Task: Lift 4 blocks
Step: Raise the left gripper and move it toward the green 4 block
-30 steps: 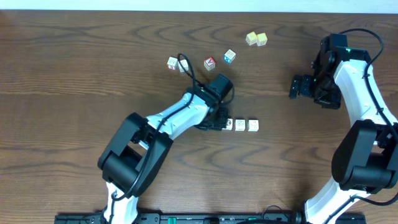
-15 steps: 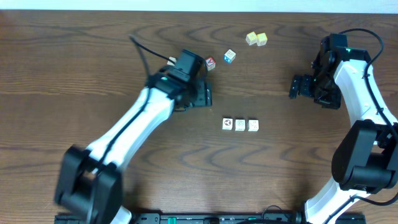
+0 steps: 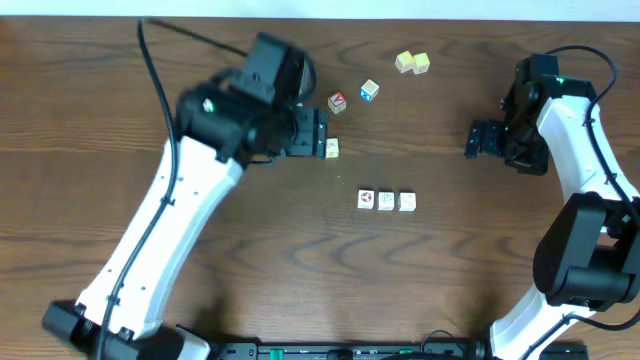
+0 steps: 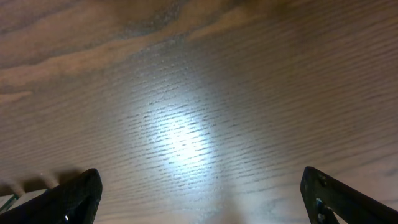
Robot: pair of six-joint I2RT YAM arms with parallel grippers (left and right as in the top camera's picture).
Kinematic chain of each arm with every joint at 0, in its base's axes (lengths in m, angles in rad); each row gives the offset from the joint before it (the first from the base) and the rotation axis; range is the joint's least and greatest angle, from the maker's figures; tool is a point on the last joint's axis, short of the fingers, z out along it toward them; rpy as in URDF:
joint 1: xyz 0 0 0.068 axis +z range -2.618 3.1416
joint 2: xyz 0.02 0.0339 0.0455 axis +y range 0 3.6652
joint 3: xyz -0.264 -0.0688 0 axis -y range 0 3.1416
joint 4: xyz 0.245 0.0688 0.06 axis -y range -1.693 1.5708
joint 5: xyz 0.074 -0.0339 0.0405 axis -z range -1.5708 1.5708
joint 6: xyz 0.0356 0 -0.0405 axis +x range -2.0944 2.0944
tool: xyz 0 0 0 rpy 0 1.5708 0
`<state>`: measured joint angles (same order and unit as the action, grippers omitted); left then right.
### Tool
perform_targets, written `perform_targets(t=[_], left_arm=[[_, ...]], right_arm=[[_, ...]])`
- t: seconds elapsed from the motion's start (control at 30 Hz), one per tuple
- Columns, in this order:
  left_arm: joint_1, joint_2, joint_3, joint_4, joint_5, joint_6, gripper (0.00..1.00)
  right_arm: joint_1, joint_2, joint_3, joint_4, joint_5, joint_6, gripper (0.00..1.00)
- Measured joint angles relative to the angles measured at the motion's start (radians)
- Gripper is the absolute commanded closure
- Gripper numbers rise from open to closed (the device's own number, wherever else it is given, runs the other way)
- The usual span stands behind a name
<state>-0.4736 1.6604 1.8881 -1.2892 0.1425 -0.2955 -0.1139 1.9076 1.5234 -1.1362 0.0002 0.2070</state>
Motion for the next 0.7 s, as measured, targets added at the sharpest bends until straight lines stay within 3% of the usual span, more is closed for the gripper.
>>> perform_targets(t=[0.13, 0.37, 0.7], left_arm=[[0.002, 0.135, 0.190, -0.145, -0.010, 0.047, 0.20], [0.002, 0.289, 0.209, -0.072, -0.012, 0.068, 0.20], [0.002, 0.352, 0.190, 0.066, -0.014, -0.006, 0.20]], right_arm=[[0.000, 0.000, 0.000, 0.000, 0.000, 0.000, 0.01], [0.000, 0.000, 0.000, 0.000, 0.000, 0.000, 0.01], [0.000, 0.000, 0.000, 0.000, 0.000, 0.000, 0.01]])
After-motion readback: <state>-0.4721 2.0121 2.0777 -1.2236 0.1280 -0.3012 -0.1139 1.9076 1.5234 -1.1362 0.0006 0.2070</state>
